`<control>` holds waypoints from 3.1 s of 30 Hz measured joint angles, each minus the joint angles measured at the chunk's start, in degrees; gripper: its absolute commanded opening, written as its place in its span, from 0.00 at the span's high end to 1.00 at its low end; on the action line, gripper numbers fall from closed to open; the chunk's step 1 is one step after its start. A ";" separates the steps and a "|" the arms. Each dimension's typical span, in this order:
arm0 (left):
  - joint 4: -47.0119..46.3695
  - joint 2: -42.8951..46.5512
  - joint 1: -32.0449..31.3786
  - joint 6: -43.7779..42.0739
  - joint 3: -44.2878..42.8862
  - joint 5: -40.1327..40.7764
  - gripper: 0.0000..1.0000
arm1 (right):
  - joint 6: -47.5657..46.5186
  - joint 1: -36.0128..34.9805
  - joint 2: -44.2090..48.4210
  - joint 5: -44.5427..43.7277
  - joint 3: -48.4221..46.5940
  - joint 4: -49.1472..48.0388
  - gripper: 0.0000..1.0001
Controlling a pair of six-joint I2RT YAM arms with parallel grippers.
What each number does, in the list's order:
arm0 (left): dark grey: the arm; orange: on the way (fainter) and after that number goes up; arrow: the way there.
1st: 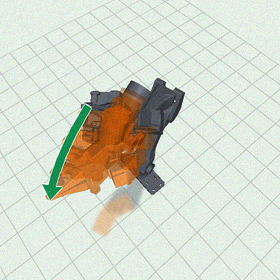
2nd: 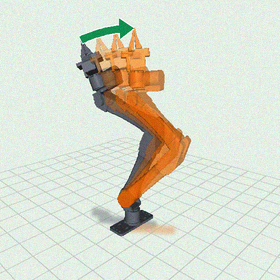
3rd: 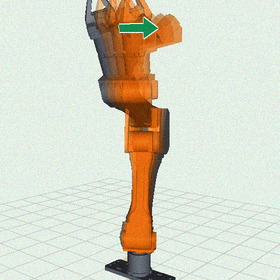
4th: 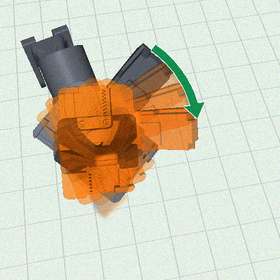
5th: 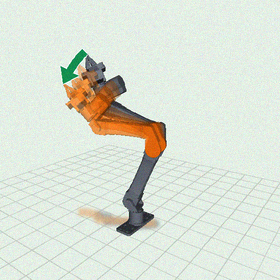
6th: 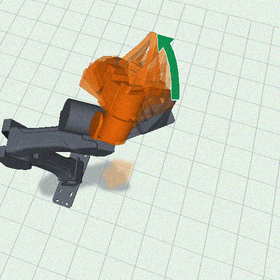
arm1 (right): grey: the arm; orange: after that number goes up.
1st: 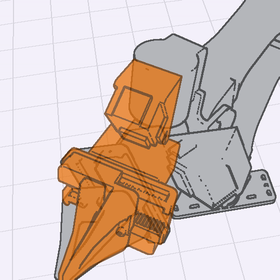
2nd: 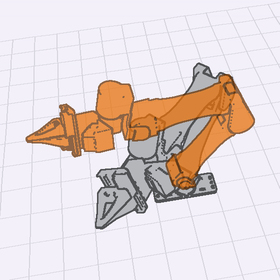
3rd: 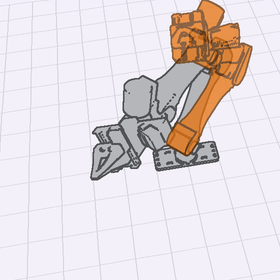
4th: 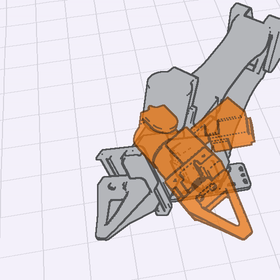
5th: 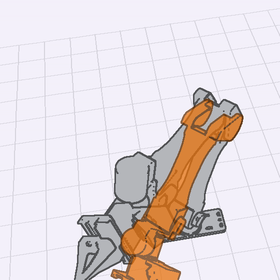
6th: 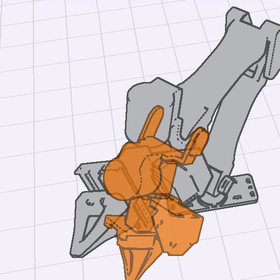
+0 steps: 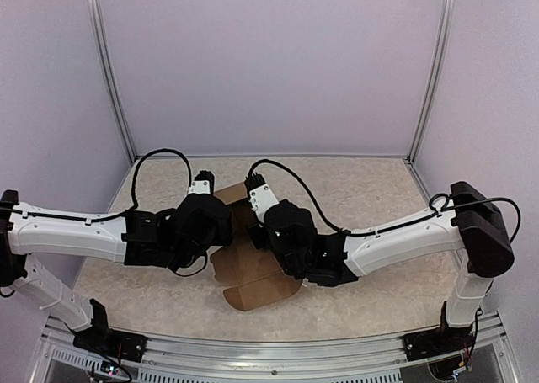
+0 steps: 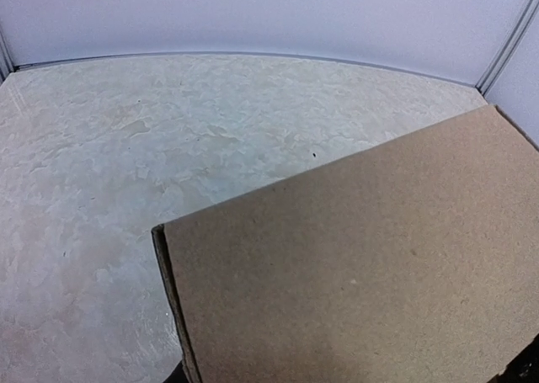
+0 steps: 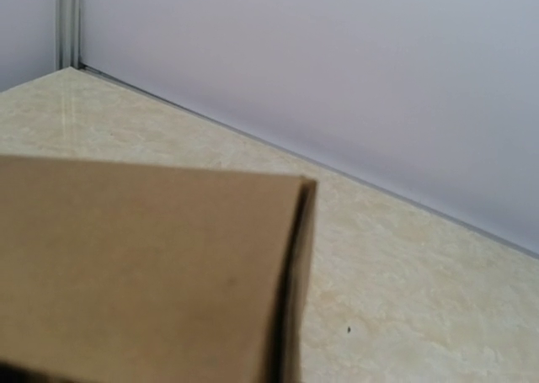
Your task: Fold the paper box
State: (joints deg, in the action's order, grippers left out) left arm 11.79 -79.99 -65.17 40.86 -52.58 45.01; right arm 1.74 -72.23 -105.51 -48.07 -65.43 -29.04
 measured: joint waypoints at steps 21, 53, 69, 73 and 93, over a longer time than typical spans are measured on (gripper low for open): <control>-3.80 0.20 2.25 -0.83 3.21 -1.18 1.00 | 8.44 0.28 2.32 3.56 2.29 3.52 0.81; -21.35 -5.22 9.66 -25.22 6.67 -19.39 1.00 | 2.62 -0.33 36.15 25.00 21.68 20.11 0.26; -43.50 -19.91 10.12 -39.26 9.22 -39.89 0.98 | 4.20 9.33 37.48 35.06 22.25 26.53 0.68; -47.47 -22.67 10.12 -39.91 9.20 -41.90 0.93 | 5.55 11.91 34.05 36.59 21.09 26.16 0.87; -54.53 -30.86 8.44 -40.11 9.35 -40.00 0.83 | 11.54 15.93 15.89 43.69 15.23 16.22 1.00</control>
State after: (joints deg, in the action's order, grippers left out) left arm -42.74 -110.85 -56.73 0.75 -43.22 5.02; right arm 13.28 -56.29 -89.62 -4.38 -50.19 -12.82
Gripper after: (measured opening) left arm 0.150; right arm 0.003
